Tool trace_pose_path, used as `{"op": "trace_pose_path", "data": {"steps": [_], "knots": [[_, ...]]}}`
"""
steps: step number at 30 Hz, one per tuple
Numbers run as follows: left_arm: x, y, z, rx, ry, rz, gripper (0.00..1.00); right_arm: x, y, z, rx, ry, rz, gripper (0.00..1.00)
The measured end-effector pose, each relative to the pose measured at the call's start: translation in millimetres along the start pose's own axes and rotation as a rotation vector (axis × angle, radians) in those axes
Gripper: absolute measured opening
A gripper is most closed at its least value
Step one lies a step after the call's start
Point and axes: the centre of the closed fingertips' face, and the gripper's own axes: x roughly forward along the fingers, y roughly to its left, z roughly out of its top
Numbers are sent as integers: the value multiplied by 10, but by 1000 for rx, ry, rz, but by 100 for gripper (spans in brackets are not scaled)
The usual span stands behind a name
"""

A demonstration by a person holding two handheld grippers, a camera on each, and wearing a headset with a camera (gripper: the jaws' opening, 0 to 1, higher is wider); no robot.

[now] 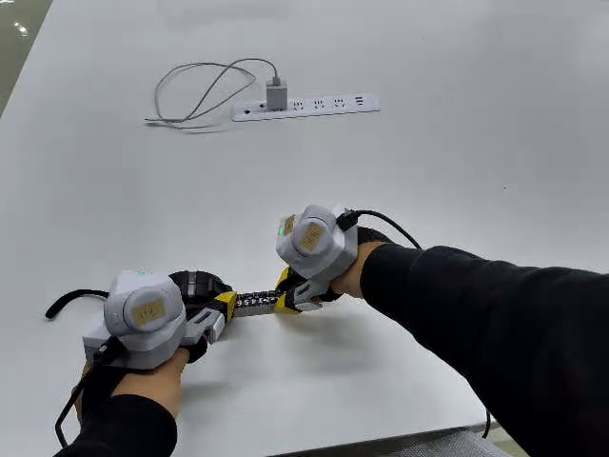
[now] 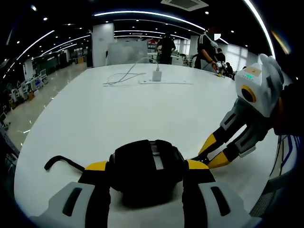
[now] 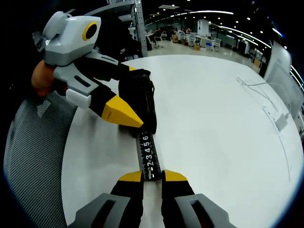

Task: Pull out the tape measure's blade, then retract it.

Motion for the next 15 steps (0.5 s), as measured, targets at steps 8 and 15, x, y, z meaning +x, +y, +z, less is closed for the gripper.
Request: {"op": "trace_pose_path", "data": {"steps": [8, 15], "knots": [[-3, 4, 1, 0, -1, -1, 56, 33, 2, 40, -8, -4, 3, 10], [-1, 4, 0, 2, -3, -5, 56, 47, 8, 61, 9, -8, 10, 10]]}}
